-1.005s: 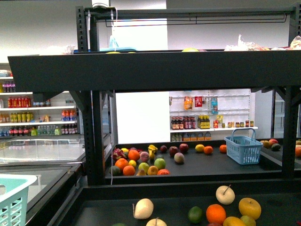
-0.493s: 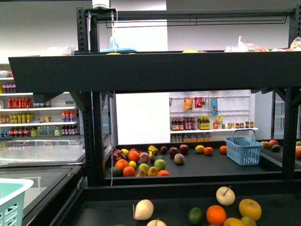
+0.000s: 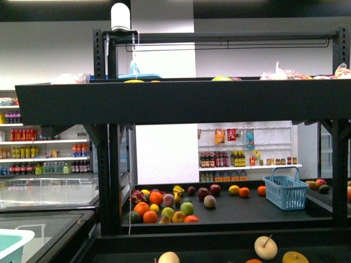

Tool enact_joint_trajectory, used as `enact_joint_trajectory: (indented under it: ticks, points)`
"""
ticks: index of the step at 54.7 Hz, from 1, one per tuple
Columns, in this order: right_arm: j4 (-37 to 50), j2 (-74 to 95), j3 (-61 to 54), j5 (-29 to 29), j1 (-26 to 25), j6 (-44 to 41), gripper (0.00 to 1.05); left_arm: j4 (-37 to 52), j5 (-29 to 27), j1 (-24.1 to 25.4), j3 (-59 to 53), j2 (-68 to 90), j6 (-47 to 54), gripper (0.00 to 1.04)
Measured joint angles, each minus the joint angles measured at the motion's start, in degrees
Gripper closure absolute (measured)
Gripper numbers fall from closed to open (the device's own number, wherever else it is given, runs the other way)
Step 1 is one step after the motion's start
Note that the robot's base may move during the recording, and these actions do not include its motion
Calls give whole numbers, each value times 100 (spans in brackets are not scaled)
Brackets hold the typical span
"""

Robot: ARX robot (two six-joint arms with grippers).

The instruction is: Pick lemon from shelf

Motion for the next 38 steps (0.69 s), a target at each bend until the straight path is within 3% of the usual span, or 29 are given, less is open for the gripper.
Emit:
enact_joint_trajectory:
  ticks: [21, 38]
  points:
    - [0, 0, 0, 2, 0, 0, 8, 39, 2, 0, -278, -280, 2, 102]
    - [0, 0, 0, 2, 0, 0, 8, 39, 2, 0, -278, -280, 2, 45]
